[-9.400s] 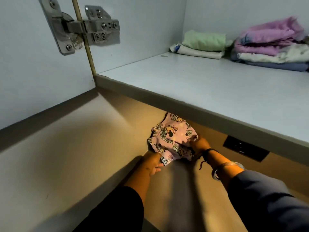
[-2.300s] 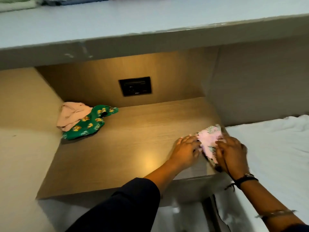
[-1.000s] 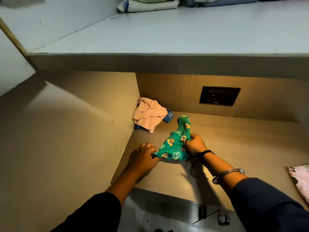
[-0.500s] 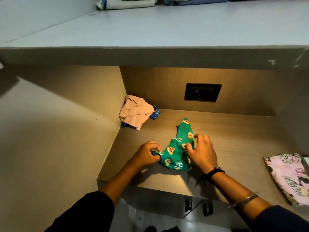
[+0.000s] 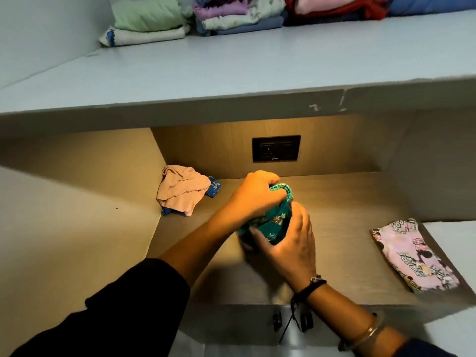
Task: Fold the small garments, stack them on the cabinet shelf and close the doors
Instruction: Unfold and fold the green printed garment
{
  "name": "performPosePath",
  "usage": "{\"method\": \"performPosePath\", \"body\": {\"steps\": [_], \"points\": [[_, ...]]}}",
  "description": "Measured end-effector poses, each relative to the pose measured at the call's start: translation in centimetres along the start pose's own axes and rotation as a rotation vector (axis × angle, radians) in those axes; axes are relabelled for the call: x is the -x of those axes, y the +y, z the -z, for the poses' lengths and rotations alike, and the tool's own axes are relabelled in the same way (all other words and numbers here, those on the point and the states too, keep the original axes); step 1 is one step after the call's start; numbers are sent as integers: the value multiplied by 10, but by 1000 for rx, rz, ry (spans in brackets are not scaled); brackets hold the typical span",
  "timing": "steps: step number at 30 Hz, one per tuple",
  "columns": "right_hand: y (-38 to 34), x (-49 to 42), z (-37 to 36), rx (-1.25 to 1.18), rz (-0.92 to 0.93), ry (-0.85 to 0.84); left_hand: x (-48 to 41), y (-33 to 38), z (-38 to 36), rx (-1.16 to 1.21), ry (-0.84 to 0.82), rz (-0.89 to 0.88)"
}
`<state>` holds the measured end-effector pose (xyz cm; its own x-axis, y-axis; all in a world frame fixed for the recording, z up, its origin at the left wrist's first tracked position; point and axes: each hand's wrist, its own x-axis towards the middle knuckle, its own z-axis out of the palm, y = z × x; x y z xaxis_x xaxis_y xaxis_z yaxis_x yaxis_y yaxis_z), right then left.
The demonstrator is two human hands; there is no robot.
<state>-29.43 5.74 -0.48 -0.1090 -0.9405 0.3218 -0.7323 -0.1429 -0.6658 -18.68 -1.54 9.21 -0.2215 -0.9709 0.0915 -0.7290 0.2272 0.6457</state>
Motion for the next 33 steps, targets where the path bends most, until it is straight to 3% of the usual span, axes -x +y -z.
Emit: {"method": "performPosePath", "body": {"steps": [4,7,9,14,20,23,25,27,30,33], "points": [[0,-16,12,-50,-121,99,-6,17,2,137,0,18],[13,-27,27,-92,-78,208,-4,16,7,280,-72,65],[26,-33,37,-120,-38,182,-2,9,12,323,-108,57],[58,-46,66,-206,60,8,7,-23,31,311,-201,14],[53,-66,107,-534,-49,-413,25,-45,54,433,-447,62],[37,-75,129,-716,-70,-651,24,-51,63,672,-440,106],[28,-84,135,-871,-107,-709,18,-48,66,795,-367,135],[25,-99,129,-885,-179,-611,10,-35,63,690,-204,159],[30,-121,103,-695,-287,-264,0,-16,47,503,19,248],[33,-117,84,-483,-213,-110,0,-1,24,493,-8,370]]}}
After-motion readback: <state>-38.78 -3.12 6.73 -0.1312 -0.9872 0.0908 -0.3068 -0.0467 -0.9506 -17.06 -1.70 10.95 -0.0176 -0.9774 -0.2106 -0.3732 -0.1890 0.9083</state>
